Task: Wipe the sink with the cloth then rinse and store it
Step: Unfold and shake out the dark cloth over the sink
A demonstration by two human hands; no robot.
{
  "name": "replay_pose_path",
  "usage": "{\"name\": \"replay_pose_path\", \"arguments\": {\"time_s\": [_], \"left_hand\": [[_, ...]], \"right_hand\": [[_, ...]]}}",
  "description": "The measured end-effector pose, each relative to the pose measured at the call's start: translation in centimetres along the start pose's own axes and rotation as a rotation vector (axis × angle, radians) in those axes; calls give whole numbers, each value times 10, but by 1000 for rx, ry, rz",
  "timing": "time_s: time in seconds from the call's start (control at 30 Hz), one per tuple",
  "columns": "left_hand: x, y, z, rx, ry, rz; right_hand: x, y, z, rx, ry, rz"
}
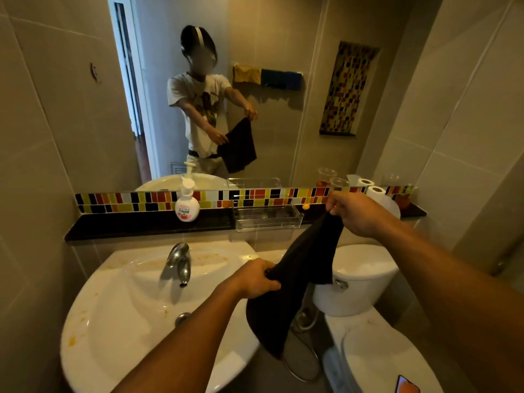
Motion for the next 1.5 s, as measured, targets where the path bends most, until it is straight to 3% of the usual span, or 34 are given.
{"name": "replay_pose_path", "arguments": {"time_s": [0.27,0.73,1.13,1.5], "left_hand": [[49,26,-15,-33,107,409],[90,50,-29,-86,187,518],[131,21,-22,-9,299,470],[153,13,2,-3,286,248]], "right_hand": [[-30,-51,-15,111,-133,82],[-81,-145,-37,253,-206,237],[-108,-215,-60,409,-310,386],[-122,-238,-33,281,-333,319]]}}
Point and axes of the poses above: each hand's wrist, its own z-axis towards the middle knuckle, its own y-axis out of the back of the hand, x = y × z, the point moved 5 cm from there along z, towards the middle knuckle, and after that the axes turned 4 degrees about x, right-handed, at the moved point
